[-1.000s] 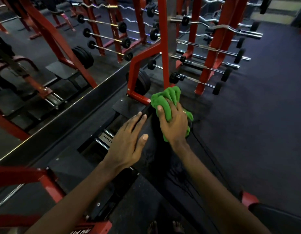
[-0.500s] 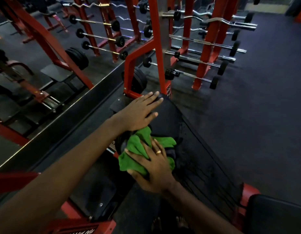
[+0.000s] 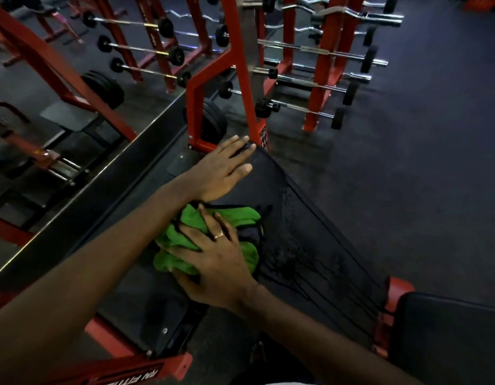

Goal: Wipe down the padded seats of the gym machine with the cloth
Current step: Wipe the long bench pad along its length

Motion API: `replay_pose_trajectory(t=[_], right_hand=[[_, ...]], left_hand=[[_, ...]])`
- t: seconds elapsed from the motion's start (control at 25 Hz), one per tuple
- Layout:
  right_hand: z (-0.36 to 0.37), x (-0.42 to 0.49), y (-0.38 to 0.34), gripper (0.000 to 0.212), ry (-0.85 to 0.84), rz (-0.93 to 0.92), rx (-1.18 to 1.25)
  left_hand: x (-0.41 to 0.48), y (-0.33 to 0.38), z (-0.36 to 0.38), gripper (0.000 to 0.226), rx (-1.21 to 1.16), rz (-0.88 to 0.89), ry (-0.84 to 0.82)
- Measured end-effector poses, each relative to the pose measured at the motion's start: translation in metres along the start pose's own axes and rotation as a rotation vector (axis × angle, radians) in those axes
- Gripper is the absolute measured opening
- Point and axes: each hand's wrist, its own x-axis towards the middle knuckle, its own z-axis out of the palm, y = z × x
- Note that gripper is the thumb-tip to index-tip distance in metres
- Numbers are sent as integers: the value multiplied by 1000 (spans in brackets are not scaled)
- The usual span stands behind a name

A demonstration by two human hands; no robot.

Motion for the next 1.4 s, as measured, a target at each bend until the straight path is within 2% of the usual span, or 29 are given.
replay_pose_trajectory(t=[0.12, 0.2, 0.28, 0.44, 0.52, 0.72, 0.92, 1.08, 1.2, 1.28, 1.4], right_hand=[[5, -35, 19, 36, 36, -91, -6], [5, -75, 42, 38, 63, -61, -11], [7, -100, 52, 45, 88, 122, 44], [0, -75, 61, 47, 243, 666, 196], [-5, -38, 77, 48, 294, 752, 223], [-30, 31, 133, 45, 322, 729, 164], [-27, -19, 157, 45, 400, 1061, 200], [-21, -6, 157, 47, 452, 962, 231], [-39, 47, 168, 44, 303, 805, 192], [-43, 48, 177, 45, 249, 740, 163], [-29, 1, 172, 52, 319, 816, 95]], left_hand=[[-2, -1, 1, 64, 45, 17, -4], [-4, 0, 3, 70, 103, 41, 20], [-7, 2, 7, 71, 206, 30, 49], [-13, 11, 21, 71, 426, -1, 121], [-14, 11, 23, 75, 456, 3, 137], [-14, 12, 24, 68, 477, 19, 166], [-15, 13, 26, 67, 513, 15, 179], [-14, 12, 27, 65, 605, 109, 155], [-13, 12, 25, 64, 646, 165, 126], [-13, 13, 24, 65, 642, 155, 126], [-13, 14, 25, 64, 636, 144, 140]])
